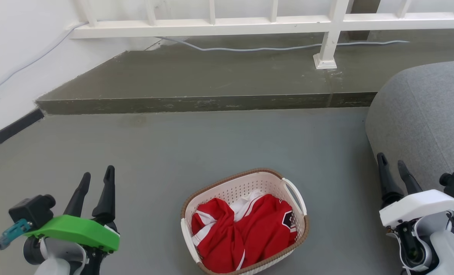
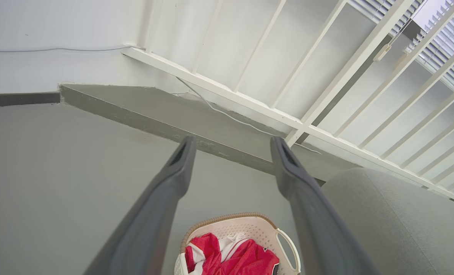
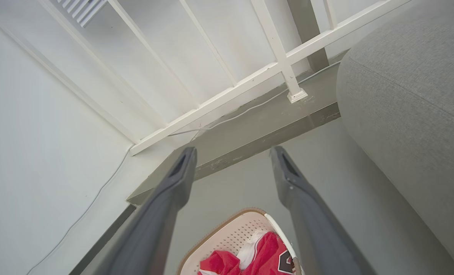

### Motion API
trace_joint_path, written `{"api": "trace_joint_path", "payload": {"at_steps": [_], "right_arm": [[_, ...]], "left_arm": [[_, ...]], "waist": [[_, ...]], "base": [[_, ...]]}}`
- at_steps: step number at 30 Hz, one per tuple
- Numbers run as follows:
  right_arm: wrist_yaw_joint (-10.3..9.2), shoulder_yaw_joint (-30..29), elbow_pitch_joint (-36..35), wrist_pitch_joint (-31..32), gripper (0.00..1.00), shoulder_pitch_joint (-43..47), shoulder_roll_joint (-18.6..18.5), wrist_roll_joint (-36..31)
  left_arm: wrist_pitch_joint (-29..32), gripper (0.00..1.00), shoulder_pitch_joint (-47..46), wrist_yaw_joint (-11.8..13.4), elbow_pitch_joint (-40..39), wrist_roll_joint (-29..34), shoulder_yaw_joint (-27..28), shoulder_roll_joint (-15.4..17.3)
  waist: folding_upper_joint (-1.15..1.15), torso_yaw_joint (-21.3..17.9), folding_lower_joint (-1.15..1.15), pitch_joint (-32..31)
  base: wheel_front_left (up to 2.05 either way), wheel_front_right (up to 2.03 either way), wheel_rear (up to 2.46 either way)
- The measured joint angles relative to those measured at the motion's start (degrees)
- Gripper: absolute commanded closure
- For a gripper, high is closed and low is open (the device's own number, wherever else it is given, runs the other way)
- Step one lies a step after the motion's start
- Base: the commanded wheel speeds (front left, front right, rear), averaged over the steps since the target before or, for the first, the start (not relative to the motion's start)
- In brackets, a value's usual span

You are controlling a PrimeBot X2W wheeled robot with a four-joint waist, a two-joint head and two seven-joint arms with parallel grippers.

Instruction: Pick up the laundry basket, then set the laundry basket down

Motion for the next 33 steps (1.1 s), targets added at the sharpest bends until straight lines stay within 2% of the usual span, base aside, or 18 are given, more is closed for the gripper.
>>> {"api": "trace_joint_path", "payload": {"at_steps": [19,33], "right_arm": [[-2.89,3.4,1.2,-3.6,0.00,0.0,-0.6,-14.9],[-4.87,4.7,2.2,-6.0,0.00,0.0,-0.7,-23.3]], "left_arm": [[-3.6,0.00,0.0,2.7,-0.9,15.0,-5.6,0.4],[-6.1,0.00,0.0,4.7,0.7,22.2,-7.4,0.3]], "waist": [[0.00,-0.5,0.00,0.1],[0.00,-0.5,0.00,0.1]], "base": [[0.00,0.00,0.00],[0.00,0.00,0.00]]}}
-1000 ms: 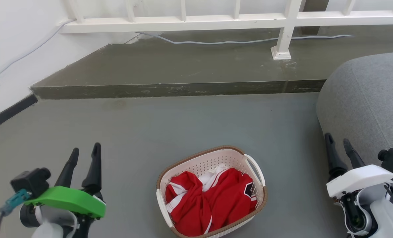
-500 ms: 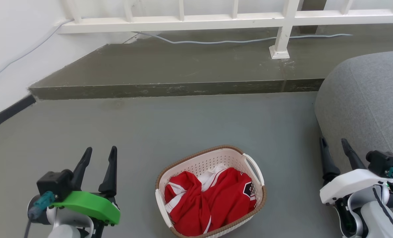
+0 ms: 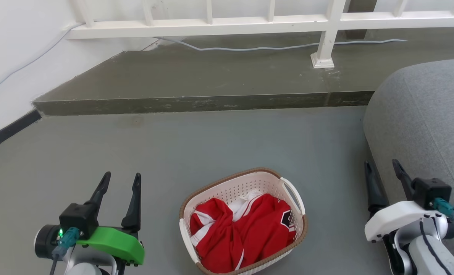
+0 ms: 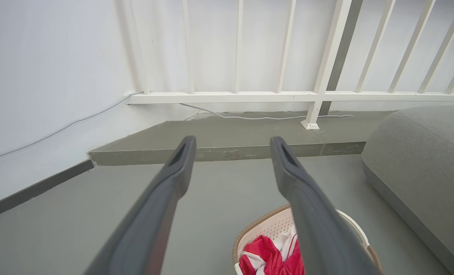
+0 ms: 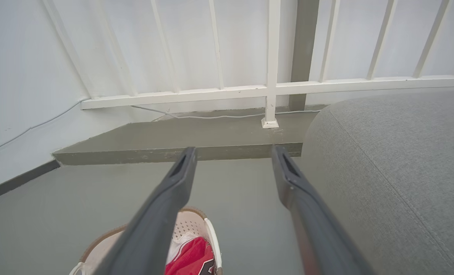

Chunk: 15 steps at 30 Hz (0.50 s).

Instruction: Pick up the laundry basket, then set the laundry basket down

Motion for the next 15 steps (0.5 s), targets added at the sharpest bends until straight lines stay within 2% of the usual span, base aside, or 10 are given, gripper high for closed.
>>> {"api": "trace_joint_path", "payload": {"at_steps": [6,15], "right_arm": [[-0.58,0.7,0.2,-1.1,0.00,0.0,-0.1,-4.7],[-0.58,0.0,0.4,-1.1,0.00,0.0,0.1,-4.8]], "left_arm": [[-0.9,0.00,0.0,0.8,0.5,2.4,-0.3,-0.2],[-0.9,0.00,0.0,0.8,2.0,2.8,-0.3,-0.5]], "waist": [[0.00,-0.1,0.00,0.0],[0.00,-0.2,0.00,0.0]], "base": [[0.00,0.00,0.00],[0.00,0.00,0.00]]}}
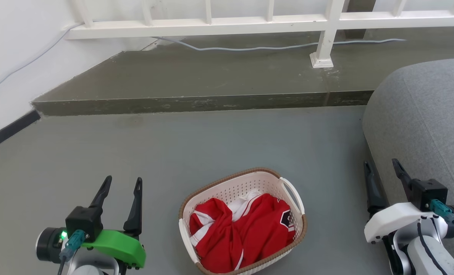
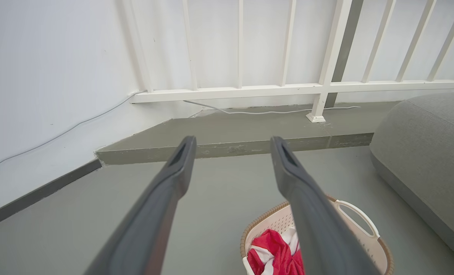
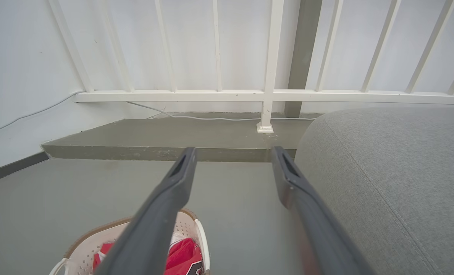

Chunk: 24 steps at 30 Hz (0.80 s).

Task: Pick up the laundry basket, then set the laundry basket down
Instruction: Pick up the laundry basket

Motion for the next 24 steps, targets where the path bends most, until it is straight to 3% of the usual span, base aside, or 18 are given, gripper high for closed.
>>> {"api": "trace_joint_path", "payload": {"at_steps": [24], "right_arm": [[0.08,-0.6,-0.9,0.0,0.00,-0.3,0.6,0.0]], "left_arm": [[0.6,0.00,-0.5,0.5,1.6,0.0,0.0,0.0]], "waist": [[0.00,-0.3,0.00,2.5]], "base": [[0.00,0.00,0.00]]}}
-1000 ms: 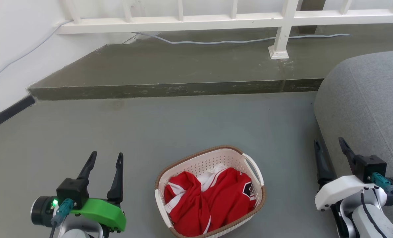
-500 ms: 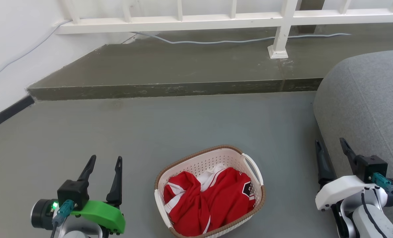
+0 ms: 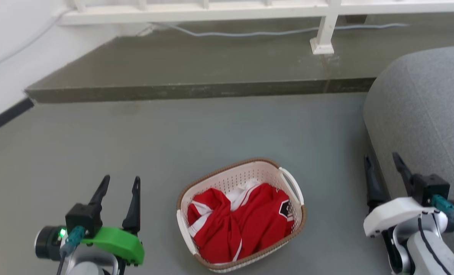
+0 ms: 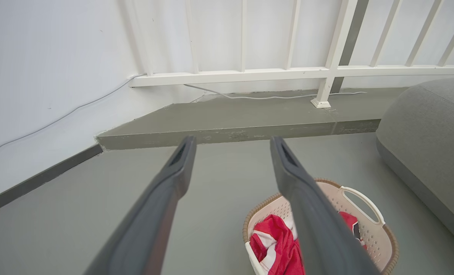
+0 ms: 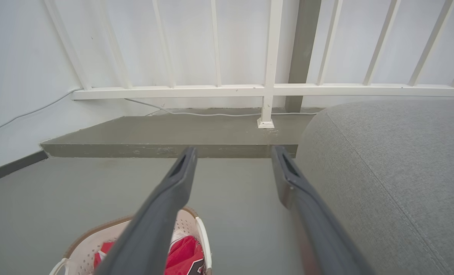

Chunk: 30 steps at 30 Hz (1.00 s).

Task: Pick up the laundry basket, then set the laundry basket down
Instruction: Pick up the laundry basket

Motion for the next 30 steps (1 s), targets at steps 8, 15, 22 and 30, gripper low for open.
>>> {"api": "trace_joint_path", "payload": {"at_steps": [8,15,22,30], "right_arm": [[0.02,-0.4,-1.9,-0.1,0.00,-2.4,0.2,0.0],[0.02,-0.5,-3.1,-0.2,0.00,-4.9,1.1,0.0],[0.02,-0.5,-4.1,-0.3,0.00,-7.1,1.5,-0.2],[0.01,-0.6,-5.6,-0.3,0.00,-10.3,2.1,-0.6]], "left_arm": [[0.5,0.00,-3.3,0.0,-1.2,0.0,-0.1,-0.1],[0.9,0.00,-6.4,0.0,-1.6,0.0,-0.1,-0.2],[1.5,0.00,-8.7,-0.6,-1.1,-0.2,0.0,-0.3],[4.0,0.00,-11.5,-1.4,2.0,-2.4,0.4,-0.7]], "waist": [[0.00,-0.1,0.00,4.9],[0.00,0.0,0.00,10.1],[0.00,0.0,0.00,15.6],[0.00,-0.3,0.00,22.1]], "base": [[0.00,0.00,0.00],[0.00,0.00,0.00],[0.00,0.00,0.00],[0.00,0.00,0.00]]}}
